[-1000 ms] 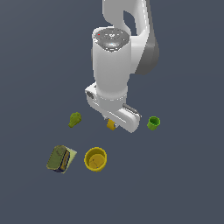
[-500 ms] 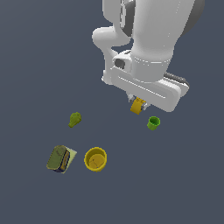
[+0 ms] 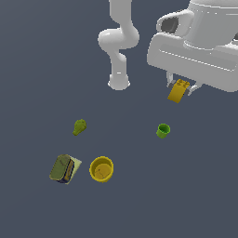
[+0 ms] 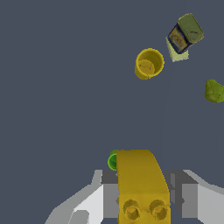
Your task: Pick up a designated object from a clutter of objects.
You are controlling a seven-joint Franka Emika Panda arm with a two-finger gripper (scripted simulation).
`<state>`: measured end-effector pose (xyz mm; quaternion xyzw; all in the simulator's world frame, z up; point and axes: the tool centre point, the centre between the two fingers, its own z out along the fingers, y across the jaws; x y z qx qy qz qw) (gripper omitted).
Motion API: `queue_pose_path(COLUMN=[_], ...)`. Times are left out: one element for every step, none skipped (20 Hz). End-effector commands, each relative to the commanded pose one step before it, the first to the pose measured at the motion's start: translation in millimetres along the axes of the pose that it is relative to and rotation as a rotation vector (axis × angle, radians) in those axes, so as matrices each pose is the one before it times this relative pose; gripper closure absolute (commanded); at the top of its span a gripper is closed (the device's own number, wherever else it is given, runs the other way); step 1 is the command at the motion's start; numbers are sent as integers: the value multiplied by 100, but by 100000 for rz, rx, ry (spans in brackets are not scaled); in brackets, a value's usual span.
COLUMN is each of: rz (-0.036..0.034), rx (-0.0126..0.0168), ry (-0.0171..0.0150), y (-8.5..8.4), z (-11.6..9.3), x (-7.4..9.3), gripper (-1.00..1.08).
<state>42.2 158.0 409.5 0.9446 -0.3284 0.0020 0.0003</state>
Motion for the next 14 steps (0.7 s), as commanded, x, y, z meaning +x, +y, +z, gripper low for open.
queue_pose_path(rz=[108,-21,0,-20,0,0,-26,0,0,0,0,0,0,0], rx=[-81,3,0,4,0,0,4,0,0,0,0,0,0,0], ry=[-144,-66,0,-66,0,0,-80,0,0,0,0,0,0,0], y=[-898,-301,-266,-243,-210,-183,-165,-133,-109,-86,-64,-44,-24,-8], z=[-1319,-394,-371,-308,-288,-249,-185,-174,-139,-106,-75,-48,-25,-7], x=[-779,-228,-219,-175,-167,-142,-96,-94,-72,-51,-32,-17,-7,-2], gripper=[108,108,108,108,108,108,108,108,108,108,108,108,108,108])
